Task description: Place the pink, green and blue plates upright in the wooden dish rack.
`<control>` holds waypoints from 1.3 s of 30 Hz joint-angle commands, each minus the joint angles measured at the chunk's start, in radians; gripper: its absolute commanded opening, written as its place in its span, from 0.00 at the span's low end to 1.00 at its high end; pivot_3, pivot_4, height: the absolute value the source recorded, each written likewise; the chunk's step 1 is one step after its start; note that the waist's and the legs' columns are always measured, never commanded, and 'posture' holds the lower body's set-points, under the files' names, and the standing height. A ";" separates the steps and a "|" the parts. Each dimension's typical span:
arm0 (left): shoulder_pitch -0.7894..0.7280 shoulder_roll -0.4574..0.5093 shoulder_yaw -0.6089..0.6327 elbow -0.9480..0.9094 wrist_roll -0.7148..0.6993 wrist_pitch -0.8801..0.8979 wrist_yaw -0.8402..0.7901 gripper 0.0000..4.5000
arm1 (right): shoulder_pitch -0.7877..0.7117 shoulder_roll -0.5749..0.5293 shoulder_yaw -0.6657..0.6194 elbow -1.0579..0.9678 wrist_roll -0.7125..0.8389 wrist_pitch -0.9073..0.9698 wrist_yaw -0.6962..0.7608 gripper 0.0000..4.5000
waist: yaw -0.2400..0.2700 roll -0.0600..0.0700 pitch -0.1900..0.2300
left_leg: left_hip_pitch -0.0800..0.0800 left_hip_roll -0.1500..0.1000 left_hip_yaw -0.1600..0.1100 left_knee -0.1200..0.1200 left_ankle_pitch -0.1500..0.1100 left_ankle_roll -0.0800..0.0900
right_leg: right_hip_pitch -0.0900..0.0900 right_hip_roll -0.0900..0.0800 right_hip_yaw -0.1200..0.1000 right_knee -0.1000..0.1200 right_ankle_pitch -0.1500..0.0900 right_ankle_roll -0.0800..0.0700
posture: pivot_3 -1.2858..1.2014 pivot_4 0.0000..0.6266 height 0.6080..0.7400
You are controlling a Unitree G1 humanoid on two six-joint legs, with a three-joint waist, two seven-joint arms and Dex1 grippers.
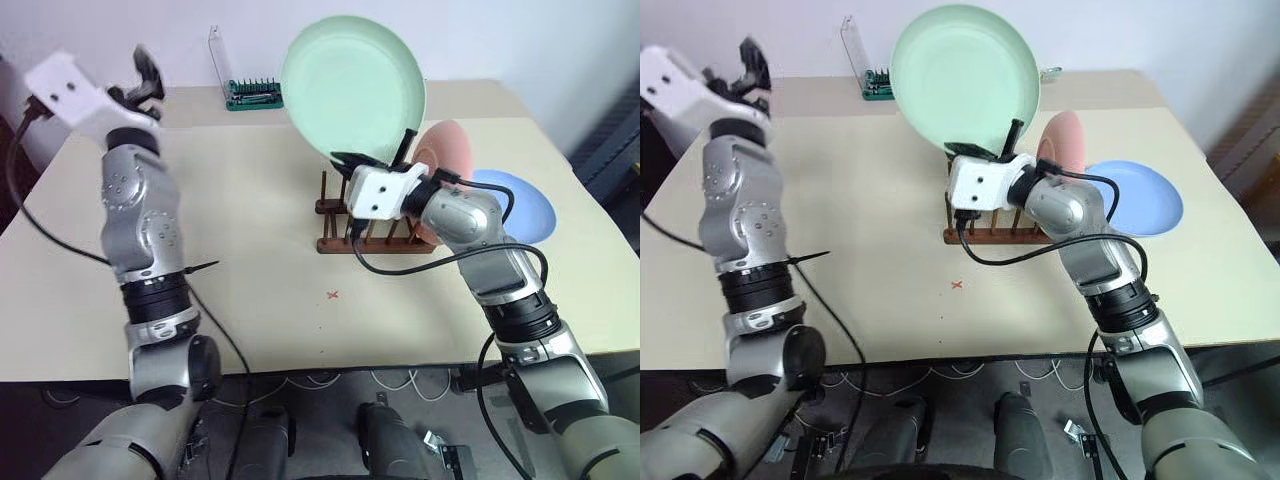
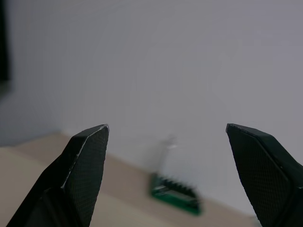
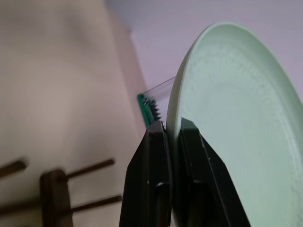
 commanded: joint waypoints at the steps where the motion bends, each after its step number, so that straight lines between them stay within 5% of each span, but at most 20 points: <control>1: 0.064 0.083 -0.099 0.017 0.045 0.053 -0.148 0.90 | -0.046 0.056 -0.119 -0.131 0.215 0.119 0.019 0.00 | 0.002 0.000 0.000 | 0.000 0.000 0.000 0.000 0.000 0.000 | 0.000 0.000 0.000 0.000 0.000 0.000 | 0.52 0.24 1.00; 9: 0.293 0.107 -0.241 -0.185 -0.139 0.147 -0.547 0.90 | -0.013 0.172 -0.376 -0.401 0.839 0.700 -0.056 0.00 | -0.003 0.000 0.000 | -0.001 0.000 -0.003 -0.001 -0.003 0.005 | -0.001 0.000 0.000 0.001 0.000 0.000 | 0.52 0.24 1.00; 17: 0.487 0.159 -0.384 -0.381 -0.285 0.314 -0.802 0.90 | 0.038 0.273 -0.574 -0.415 1.298 0.974 -0.408 0.00 | -0.007 0.007 -0.001 | 0.000 0.001 0.000 -0.003 -0.003 0.005 | -0.004 0.000 0.001 0.003 0.000 -0.002 | 0.52 0.24 1.00; 25: 0.496 0.179 -0.419 -0.419 -0.297 0.350 -0.847 0.90 | 0.055 0.285 -0.599 -0.364 1.486 0.967 -0.601 0.00 | -0.006 0.008 -0.001 | 0.000 0.001 0.000 -0.003 -0.003 0.005 | -0.003 0.000 0.001 0.004 0.000 -0.002 | 0.52 0.24 1.00; 39: 0.497 0.201 -0.440 -0.433 -0.267 0.333 -0.873 0.90 | 0.064 0.242 -0.570 -0.251 1.526 0.956 -0.746 0.00 | -0.007 0.008 -0.001 | 0.000 0.001 0.001 -0.003 -0.003 0.006 | -0.003 0.000 0.001 0.004 0.000 -0.002 | 0.52 0.24 1.00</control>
